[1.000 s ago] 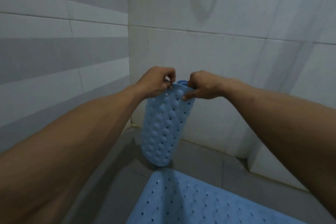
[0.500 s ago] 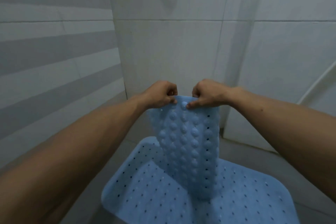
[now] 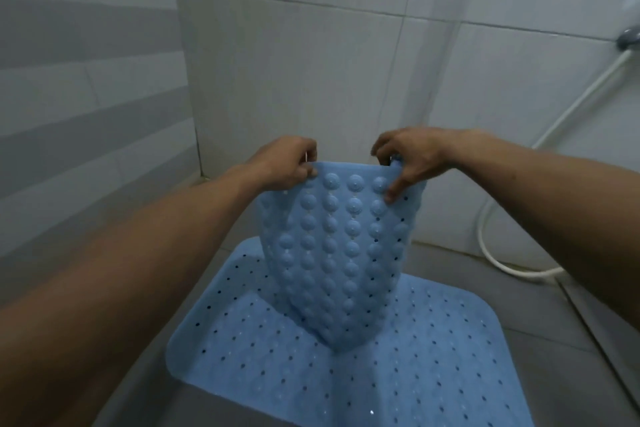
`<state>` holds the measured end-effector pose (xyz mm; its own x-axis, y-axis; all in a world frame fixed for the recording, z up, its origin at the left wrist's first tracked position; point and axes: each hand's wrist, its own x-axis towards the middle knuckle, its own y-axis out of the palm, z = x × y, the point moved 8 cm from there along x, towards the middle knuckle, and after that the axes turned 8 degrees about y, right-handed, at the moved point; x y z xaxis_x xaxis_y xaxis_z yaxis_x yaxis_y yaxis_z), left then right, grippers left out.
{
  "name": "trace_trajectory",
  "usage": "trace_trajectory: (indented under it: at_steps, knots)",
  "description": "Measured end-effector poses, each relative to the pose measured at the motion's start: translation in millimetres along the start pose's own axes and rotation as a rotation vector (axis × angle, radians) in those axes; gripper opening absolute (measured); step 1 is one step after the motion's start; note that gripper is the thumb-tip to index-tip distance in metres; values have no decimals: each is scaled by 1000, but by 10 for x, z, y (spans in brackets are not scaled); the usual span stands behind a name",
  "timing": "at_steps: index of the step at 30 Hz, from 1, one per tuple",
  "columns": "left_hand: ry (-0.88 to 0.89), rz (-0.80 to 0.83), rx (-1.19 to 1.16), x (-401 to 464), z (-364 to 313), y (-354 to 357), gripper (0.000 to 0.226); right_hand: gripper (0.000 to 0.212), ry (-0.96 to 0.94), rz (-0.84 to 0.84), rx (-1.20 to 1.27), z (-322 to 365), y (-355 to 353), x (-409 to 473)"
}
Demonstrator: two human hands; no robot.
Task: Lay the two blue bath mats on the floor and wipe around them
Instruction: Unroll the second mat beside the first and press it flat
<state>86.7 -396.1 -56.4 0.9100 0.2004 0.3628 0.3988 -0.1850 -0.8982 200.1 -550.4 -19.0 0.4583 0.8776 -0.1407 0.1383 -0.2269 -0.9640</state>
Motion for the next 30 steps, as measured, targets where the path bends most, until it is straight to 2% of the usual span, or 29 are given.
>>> trace_trajectory:
  at_steps: [6, 10, 13, 16, 18, 24, 27, 30]
  knots:
    - [2, -112, -50, -258, -44, -233, 12, 54, 120, 0, -162, 290, -79, -198]
    - [-8, -245, -66, -371, -192, -724, 14, 48, 227, -95, -37, 358, -345, -496]
    - [-15, -285, -83, -400, -310, -1061, 15, 40, 298, -58, 144, 418, -425, -772]
    - [-39, -325, -138, -457, -347, -1236, 15, 65, 353, -3, 147, 500, -379, -967]
    - [-57, -360, -143, -519, -322, -1288, 16, 73, 398, 26, 93, 519, -308, -1038]
    - [-122, -401, -143, -739, -105, -1277, 18, 54, 488, 16, 80, 576, -158, -1048]
    - [-266, -503, -196, -839, 70, -1272, 22, 57, 497, -44, -3, 643, -262, -1006]
    - [-473, -643, -341, -939, 207, -1331, 23, 58, 528, -7, 95, 678, -281, -1101]
